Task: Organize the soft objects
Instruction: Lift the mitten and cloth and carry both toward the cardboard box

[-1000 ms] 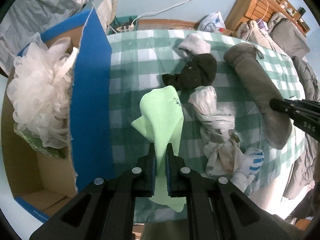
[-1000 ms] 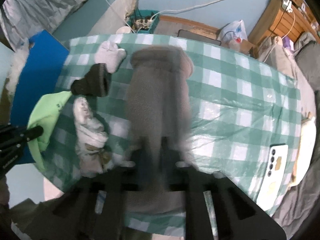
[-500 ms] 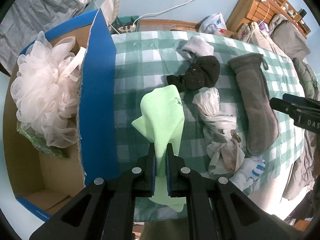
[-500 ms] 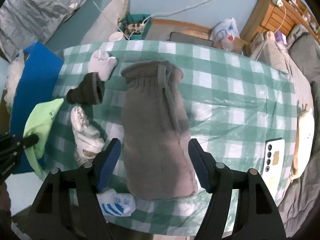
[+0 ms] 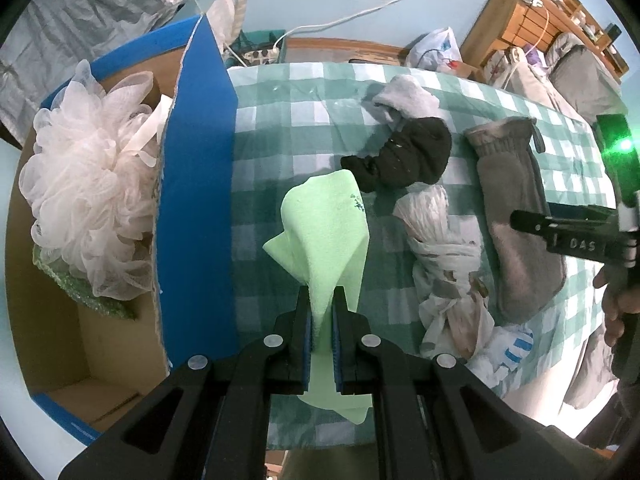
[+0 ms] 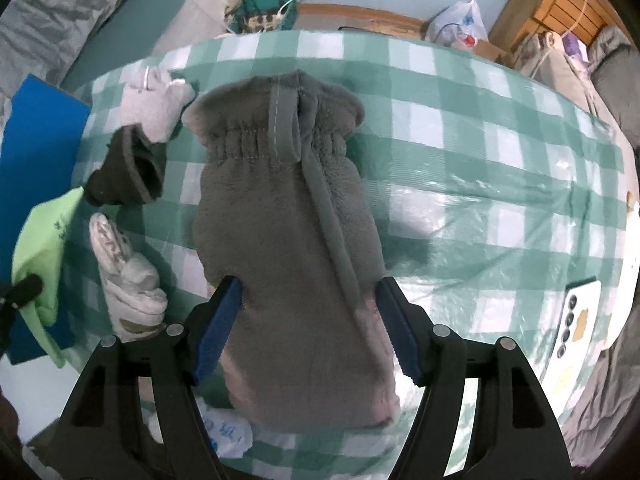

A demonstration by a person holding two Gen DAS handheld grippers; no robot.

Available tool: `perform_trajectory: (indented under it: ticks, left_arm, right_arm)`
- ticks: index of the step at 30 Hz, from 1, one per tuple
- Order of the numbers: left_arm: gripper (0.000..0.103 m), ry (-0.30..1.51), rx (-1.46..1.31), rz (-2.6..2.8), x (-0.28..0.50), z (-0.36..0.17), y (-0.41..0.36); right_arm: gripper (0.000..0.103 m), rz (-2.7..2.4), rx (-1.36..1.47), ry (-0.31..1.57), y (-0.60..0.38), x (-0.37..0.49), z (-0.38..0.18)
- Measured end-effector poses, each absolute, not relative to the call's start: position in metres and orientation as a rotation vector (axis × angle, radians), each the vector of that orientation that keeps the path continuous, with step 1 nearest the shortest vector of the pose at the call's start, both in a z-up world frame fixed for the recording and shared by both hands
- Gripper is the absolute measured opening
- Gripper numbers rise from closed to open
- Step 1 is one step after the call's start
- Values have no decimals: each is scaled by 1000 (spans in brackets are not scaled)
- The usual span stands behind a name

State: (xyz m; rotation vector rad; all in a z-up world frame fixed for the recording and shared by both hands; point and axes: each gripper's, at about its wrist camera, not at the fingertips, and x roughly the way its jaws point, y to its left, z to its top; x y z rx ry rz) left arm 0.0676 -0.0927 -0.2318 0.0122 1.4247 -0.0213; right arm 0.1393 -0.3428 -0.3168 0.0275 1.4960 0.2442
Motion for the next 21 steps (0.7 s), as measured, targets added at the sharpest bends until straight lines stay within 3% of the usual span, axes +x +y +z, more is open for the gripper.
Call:
perform_trajectory:
  ticks: [9, 10, 13, 14, 21]
  left_arm:
    - [8, 1418, 4, 3, 70, -231, -91]
    - [8, 1417, 5, 4, 70, -230, -91]
    - [8, 1413, 3, 8, 70, -228, -90]
    - [8, 1411, 4, 9, 69, -227, -90]
    - [8, 1397, 10, 1, 65, -220, -90]
  right_arm:
    - [68, 260, -52, 1462, -336, 135, -323]
    - [61, 264, -66, 1453, -334, 134, -322]
    - [27, 302, -95, 1422, -326, 126, -315]
    - [23, 305, -108, 1416, -323, 122, -314]
    - [17, 315, -114, 1376, -319, 113, -296]
